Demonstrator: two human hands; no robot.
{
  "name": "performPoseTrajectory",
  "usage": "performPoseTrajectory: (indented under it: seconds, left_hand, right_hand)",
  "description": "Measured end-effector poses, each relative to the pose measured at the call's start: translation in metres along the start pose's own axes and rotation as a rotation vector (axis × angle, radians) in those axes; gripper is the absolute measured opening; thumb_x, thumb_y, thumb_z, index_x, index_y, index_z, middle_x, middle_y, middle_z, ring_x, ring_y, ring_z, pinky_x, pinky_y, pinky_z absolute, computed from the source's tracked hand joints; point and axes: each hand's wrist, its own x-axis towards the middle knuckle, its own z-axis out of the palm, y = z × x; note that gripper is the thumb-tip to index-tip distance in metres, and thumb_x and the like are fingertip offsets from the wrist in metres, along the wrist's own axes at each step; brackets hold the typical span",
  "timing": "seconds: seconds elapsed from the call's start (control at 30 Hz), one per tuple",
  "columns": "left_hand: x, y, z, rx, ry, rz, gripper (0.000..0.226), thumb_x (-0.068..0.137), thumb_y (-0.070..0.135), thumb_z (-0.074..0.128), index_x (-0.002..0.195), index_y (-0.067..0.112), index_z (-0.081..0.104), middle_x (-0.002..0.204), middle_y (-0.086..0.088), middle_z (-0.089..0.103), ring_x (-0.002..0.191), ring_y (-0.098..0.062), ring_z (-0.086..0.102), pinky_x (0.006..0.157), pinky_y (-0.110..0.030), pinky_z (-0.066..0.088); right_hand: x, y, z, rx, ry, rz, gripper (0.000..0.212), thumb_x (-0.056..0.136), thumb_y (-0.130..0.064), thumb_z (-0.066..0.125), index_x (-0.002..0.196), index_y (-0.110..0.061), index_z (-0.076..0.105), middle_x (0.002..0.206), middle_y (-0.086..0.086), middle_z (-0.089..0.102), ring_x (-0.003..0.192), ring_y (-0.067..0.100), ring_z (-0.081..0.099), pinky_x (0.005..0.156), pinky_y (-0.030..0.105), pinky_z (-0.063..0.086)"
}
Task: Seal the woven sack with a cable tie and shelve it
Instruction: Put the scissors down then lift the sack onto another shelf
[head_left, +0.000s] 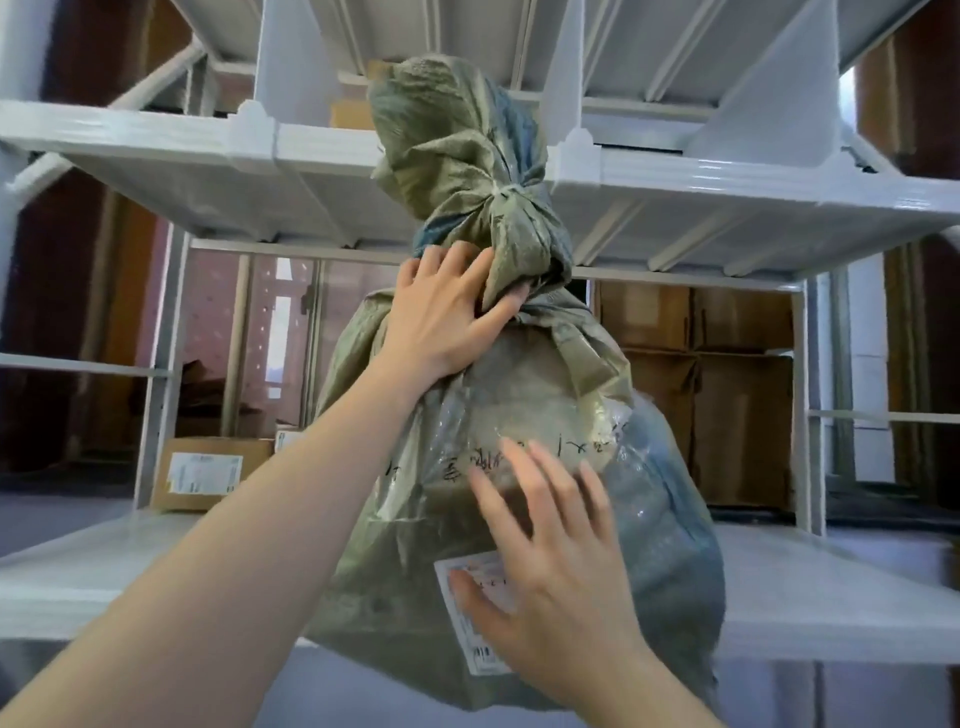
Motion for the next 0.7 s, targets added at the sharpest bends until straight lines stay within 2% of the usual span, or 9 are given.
performPoseTrajectory:
  seconds: [0.07,0.2,0.27,0.33,0.4,0.5,0.57,0.6,0.7]
  left_hand:
    - [0.003,0.002,0.000,0.090,-0.008,-0.016,0.058,0.087,0.064,0.023,0.126,0.030,0.048,0.123,-0.004,0.050,0.117,-0.029,0.041,0.097,-0.042,0.026]
    - [-0.016,0.015,-0.011,0.035,0.085,-0.137,0.059,0.093,0.053,0.025,0.142,0.022,0.034,0.141,-0.006,0.040,0.133,-0.025,0.034,0.114,-0.047,0.020]
    - [-0.046,0.019,-0.020,-0.025,0.170,-0.121,0.055,0.093,0.044,0.034,0.142,0.018,0.035,0.144,-0.007,0.039,0.133,-0.022,0.034,0.113,-0.045,0.022]
    - [-0.087,0.018,-0.021,-0.046,0.205,-0.050,0.051,0.091,0.039,0.040,0.138,0.018,0.040,0.144,-0.007,0.040,0.131,-0.021,0.037,0.110,-0.041,0.027]
    - [-0.132,0.009,-0.010,-0.013,0.106,0.008,0.055,0.088,0.045,0.042,0.137,0.020,0.041,0.146,-0.007,0.036,0.133,-0.022,0.035,0.109,-0.041,0.026]
    - [-0.183,-0.007,0.021,0.091,-0.214,0.022,0.078,0.080,0.067,0.042,0.147,0.029,0.026,0.156,-0.006,0.020,0.144,-0.024,0.017,0.112,-0.053,0.025]
    - [-0.195,-0.011,0.037,0.124,-0.326,0.005,0.092,0.075,0.075,0.042,0.150,0.033,0.010,0.160,-0.005,0.007,0.146,-0.023,0.006,0.113,-0.057,0.021]
    - [-0.194,-0.012,0.041,0.126,-0.340,-0.008,0.095,0.074,0.077,0.040,0.150,0.033,0.005,0.160,-0.004,0.003,0.146,-0.023,0.004,0.112,-0.056,0.017]
    - [-0.180,-0.011,0.048,0.157,-0.367,-0.014,0.096,0.074,0.081,0.034,0.151,0.032,0.004,0.160,-0.006,0.005,0.146,-0.026,0.012,0.111,-0.057,0.018]
  right_hand:
    - [-0.012,0.007,0.020,-0.076,-0.178,-0.021,0.077,0.076,-0.064,0.045,0.140,-0.022,0.039,0.143,0.005,0.046,0.135,0.025,0.032,0.108,0.053,0.021]
    - [0.005,0.029,0.035,-0.072,-0.299,0.055,0.080,0.080,-0.072,0.034,0.144,-0.023,0.033,0.147,0.003,0.044,0.137,0.025,0.035,0.107,0.052,0.018]
    - [0.013,0.037,0.041,-0.081,-0.347,0.090,0.081,0.081,-0.073,0.030,0.145,-0.024,0.029,0.148,0.003,0.041,0.138,0.025,0.036,0.110,0.053,0.017]
    - [0.023,0.048,0.045,-0.065,-0.391,0.099,0.082,0.082,-0.074,0.028,0.148,-0.025,0.020,0.153,0.002,0.032,0.142,0.025,0.027,0.115,0.057,0.014]
    - [0.031,0.056,0.048,-0.002,-0.415,0.094,0.083,0.084,-0.074,0.028,0.149,-0.028,0.005,0.159,-0.001,0.012,0.147,0.022,0.007,0.117,0.056,0.004]
    - [0.039,0.058,0.052,0.018,-0.439,0.115,0.084,0.083,-0.072,0.028,0.148,-0.031,-0.007,0.160,-0.004,-0.004,0.147,0.018,-0.009,0.116,0.050,-0.008]
    - [0.038,0.053,0.053,0.013,-0.390,0.106,0.083,0.084,-0.068,0.032,0.149,-0.028,-0.002,0.160,-0.001,0.000,0.147,0.021,-0.005,0.117,0.054,-0.002]
    - [0.034,0.050,0.053,0.001,-0.323,0.099,0.081,0.085,-0.062,0.037,0.149,-0.024,0.007,0.160,0.003,0.007,0.147,0.023,0.002,0.116,0.055,0.004]
    - [0.009,0.041,0.055,-0.004,-0.039,0.061,0.054,0.084,-0.037,0.052,0.133,-0.014,0.042,0.144,0.011,0.035,0.133,0.026,0.033,0.106,0.050,0.035]
